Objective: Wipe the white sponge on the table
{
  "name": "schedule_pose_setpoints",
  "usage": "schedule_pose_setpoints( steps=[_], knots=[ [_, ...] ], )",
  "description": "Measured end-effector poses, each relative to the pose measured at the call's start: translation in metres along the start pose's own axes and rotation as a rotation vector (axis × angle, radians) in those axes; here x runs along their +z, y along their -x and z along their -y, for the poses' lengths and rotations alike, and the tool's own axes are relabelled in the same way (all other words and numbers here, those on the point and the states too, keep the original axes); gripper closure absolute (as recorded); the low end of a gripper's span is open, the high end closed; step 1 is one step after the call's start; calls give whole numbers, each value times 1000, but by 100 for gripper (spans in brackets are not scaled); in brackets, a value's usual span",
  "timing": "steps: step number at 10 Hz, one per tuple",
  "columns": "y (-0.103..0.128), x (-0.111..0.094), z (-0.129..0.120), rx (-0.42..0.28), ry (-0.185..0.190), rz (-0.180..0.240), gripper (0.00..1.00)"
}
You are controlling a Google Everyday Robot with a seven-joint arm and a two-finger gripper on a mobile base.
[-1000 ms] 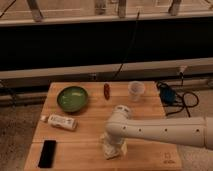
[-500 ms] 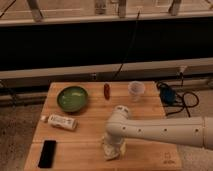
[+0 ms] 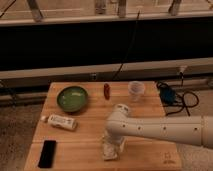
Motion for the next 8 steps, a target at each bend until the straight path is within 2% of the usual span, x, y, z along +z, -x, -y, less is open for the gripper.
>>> schedule_pose_setpoints(
  steps=[2, 3, 5, 7, 8],
  knots=[
    [1, 2, -1, 0, 2, 1, 58],
    [0, 1, 2, 3, -4, 4, 65],
    [-14, -4, 5, 43, -11, 8, 87],
    [-24, -7, -2, 77, -16, 10, 100],
    [-25, -8, -3, 93, -19, 10, 100]
  ],
)
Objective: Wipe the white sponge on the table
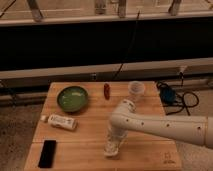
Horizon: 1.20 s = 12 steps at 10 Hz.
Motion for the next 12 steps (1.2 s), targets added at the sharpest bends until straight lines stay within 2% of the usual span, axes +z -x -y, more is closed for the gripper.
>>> schedule_pose_setpoints(
  steps=[1, 5, 9, 12],
  knots=[
    [-1, -1, 0, 10, -3, 1, 100],
    [-37, -9, 3, 75, -27, -3, 100],
    [-55, -13, 1, 142, -51, 8, 100],
    [-84, -19, -16, 187, -66, 10, 100]
  ],
)
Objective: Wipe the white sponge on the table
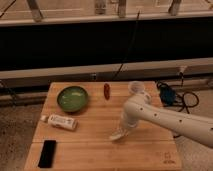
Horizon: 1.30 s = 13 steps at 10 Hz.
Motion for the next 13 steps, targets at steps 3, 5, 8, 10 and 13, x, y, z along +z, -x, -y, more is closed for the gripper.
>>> schedule_pose_setpoints(
  steps=[3, 5, 8, 10, 13],
  knots=[
    [-9, -1, 3, 13, 2, -1, 100],
    [-17, -2, 13, 4, 4, -4, 100],
    [-22, -4, 22, -24, 18, -11, 100],
    [-30, -5, 29, -50, 27, -15, 100],
    [-33, -7, 33, -74, 43, -20, 100]
  ],
)
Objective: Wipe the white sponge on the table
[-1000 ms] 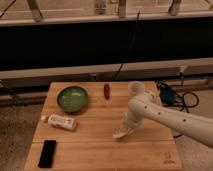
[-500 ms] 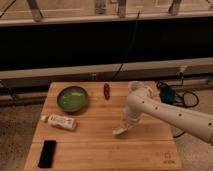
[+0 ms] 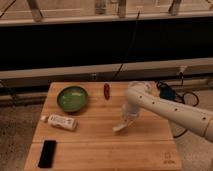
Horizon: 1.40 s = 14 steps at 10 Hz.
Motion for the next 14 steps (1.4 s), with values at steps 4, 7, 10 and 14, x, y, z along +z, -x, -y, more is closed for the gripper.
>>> schedule_pose_setpoints(
  steps=[4, 7, 10, 14],
  knots=[
    [1, -3, 6, -42, 19, -3, 100],
    [1, -3, 9, -68, 31, -2, 100],
    [2, -3, 9, -79, 39, 0, 100],
    [0, -4, 6, -96, 55, 6, 100]
  ],
)
